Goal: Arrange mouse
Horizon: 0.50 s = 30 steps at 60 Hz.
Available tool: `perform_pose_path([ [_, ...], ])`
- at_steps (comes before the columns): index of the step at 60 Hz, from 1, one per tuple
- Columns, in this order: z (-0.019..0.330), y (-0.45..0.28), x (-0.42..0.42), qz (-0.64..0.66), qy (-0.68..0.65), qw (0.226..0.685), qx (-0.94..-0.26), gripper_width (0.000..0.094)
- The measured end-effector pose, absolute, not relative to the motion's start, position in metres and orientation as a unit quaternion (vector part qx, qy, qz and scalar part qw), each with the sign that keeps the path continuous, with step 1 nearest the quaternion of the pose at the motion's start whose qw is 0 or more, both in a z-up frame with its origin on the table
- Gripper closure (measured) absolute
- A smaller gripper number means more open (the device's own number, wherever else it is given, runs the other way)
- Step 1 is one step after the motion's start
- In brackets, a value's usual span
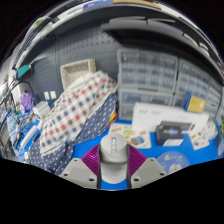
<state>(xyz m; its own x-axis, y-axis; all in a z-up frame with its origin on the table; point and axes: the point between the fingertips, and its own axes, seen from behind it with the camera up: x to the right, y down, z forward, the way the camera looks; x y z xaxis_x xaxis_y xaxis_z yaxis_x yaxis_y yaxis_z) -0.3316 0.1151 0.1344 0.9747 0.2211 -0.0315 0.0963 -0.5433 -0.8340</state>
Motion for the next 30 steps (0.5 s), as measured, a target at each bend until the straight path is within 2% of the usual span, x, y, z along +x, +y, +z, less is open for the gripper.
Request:
perform_pose_path([
  [9, 0.213, 0.133, -0.250, 0.037, -0.089, 0.522, -0.847, 0.0586],
  [12, 0.227, 0.137, -0.216, 0.020, -0.083, 0.534, -0.841, 0.0586],
  [15, 0.227, 0.142, -0.186, 0.017, -0.069, 0.536, -0.842, 0.0586],
  [21, 0.195, 0.148, -0.133, 0.006, -0.046, 0.518, -0.854, 0.0588],
  [30, 0.110, 0.140, -0.082, -0.003, -0.024, 0.455, -0.890, 0.0587],
])
